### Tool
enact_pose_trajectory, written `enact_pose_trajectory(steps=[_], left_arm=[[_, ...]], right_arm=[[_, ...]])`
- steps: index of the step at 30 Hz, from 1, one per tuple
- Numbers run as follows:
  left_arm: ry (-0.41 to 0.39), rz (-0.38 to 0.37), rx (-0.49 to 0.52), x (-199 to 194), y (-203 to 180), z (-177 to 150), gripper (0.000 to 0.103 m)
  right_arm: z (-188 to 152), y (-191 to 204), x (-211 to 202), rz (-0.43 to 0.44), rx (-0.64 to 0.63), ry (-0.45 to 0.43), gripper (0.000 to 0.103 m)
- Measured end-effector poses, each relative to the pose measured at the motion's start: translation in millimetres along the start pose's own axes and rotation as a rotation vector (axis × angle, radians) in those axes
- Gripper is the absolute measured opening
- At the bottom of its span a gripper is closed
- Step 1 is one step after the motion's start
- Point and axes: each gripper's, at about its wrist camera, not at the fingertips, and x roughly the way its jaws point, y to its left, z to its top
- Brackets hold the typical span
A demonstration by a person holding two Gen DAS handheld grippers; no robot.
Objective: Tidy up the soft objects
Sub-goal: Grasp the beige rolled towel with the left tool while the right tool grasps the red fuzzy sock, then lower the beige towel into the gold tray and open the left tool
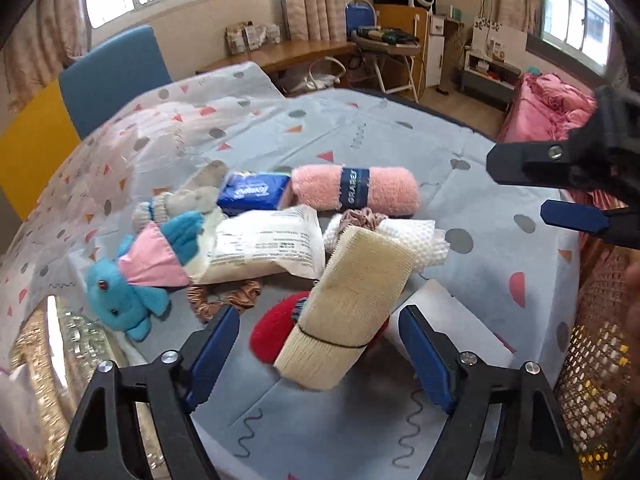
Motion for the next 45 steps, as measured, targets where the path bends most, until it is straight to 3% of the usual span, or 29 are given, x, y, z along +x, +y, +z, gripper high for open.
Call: enact_pose_trajectory(steps=[1,2,4,8,11,16,22,25,26,27,28,32,34,36,39,42,45], left_arm=[[0.020,-0.043,-0.014,6,2,0,0.060],[0.029,-0.074,-0.034,7,4,-2,0.049],[-0.016,-0.134,-0.073,-5,11,-9,0.048],[-0.088,-0.158,-0.115,-44,26,-31,0.048],[-0.124,-0.147,-0.154,-73,39,-49,0.048],[-0.155,-0.108,-0.219,-109,55,-80,0.049],[-0.187,-0.113,-0.314,-142,69,-112,0.049],[-0.223,-0.110,-0.351,-165,77,-127,0.049],[-0.233,-0.108,-0.363,-174,81,-132,0.049],[-0.245,-0.106,-0.386,-184,86,-138,0.049],[-0.270,-0.098,-0.423,-198,96,-145,0.049],[-0.348,-0.039,-0.612,-240,150,-173,0.050],[-0.364,0.052,-0.732,-252,187,-195,0.050],[-0.328,0.162,-0.848,-252,222,-214,0.050],[-0.264,0.226,-1.012,-240,269,-242,0.050],[-0.196,0.219,-1.158,-219,308,-258,0.050],[-0.148,0.240,-1.218,-198,329,-257,0.050]], right_arm=[[0,-1,2,0.003,0.005,0.006,0.095],[0,-1,3,0.004,0.008,0.012,0.095],[1,0,4,0.006,0.001,0.015,0.095],[2,4,9,0.015,-0.017,0.030,0.093],[3,19,14,0.019,-0.079,0.054,0.084],[-9,60,37,0.034,-0.266,0.178,0.072],[-35,110,80,0.005,-0.492,0.314,0.072],[-50,127,106,-0.072,-0.630,0.352,0.072],[-57,130,114,-0.100,-0.679,0.372,0.066],[-66,133,121,-0.131,-0.729,0.383,0.039],[-71,132,126,-0.151,-0.752,0.382,0.027],[-75,130,127,-0.142,-0.759,0.371,0.025],[-76,129,129,-0.143,-0.761,0.378,0.026],[-76,129,129,-0.146,-0.765,0.377,0.026],[-75,130,128,-0.152,-0.780,0.373,0.026],[-78,133,127,-0.162,-0.802,0.363,0.026],[-79,134,127,-0.169,-0.822,0.355,0.026]])
